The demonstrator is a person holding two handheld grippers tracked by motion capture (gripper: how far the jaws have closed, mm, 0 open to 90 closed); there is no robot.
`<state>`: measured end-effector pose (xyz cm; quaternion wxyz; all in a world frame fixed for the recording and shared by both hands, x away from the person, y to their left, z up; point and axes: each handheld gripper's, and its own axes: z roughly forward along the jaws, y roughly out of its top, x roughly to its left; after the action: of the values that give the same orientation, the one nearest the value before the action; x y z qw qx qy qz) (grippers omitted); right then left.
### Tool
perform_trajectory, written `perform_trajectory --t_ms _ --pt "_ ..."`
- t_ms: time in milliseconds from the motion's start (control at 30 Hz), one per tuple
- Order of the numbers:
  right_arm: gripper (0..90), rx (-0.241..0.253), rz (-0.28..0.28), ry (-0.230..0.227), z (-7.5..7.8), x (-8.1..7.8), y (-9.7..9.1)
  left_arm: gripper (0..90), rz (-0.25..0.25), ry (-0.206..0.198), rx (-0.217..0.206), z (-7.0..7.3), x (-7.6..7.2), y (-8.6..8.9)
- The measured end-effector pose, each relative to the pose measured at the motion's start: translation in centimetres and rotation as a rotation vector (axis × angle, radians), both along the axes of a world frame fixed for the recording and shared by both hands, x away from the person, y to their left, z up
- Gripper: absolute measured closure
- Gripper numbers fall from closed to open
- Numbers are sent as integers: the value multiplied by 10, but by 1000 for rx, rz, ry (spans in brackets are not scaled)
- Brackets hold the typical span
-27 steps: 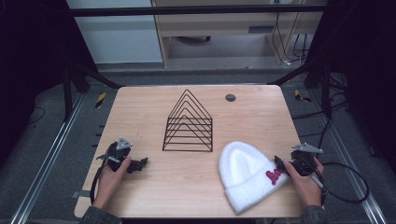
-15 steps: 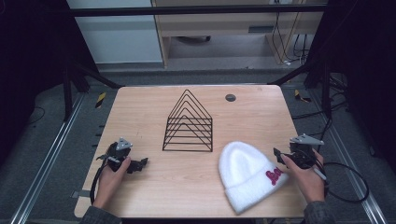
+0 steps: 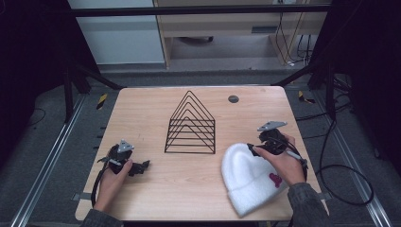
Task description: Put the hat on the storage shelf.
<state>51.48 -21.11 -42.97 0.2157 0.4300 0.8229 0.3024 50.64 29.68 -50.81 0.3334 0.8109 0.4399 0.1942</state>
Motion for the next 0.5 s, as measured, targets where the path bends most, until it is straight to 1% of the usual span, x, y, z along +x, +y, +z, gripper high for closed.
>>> perform_trajectory --t_ms 33,67,133,167,233,267,300,400,433,500 --pt "296 0 0 0 0 0 0 0 0 0 0 0 0 0" --pt "315 -5 17 4 0 1 5 0 0 0 0 0 0 0" --pt "337 -6 23 14 -2 2 8 0 0 0 1 0 0 0" --pt "356 -8 29 23 -3 4 8 0 1 0 -1 0 0 0" --pt "362 -5 32 29 -4 5 8 0 -1 0 1 0 0 0" --pt "386 -1 36 51 -6 8 9 0 -1 0 1 0 0 0" --pt "391 -1 36 60 -7 9 9 0 -1 0 1 0 0 0" --pt "405 -1 39 70 -8 12 9 0 -1 1 1 0 0 0" --pt "423 15 41 81 -9 14 9 0 -1 0 1 0 0 0" --pt "441 47 36 90 -10 16 8 0 -1 0 1 0 0 0"
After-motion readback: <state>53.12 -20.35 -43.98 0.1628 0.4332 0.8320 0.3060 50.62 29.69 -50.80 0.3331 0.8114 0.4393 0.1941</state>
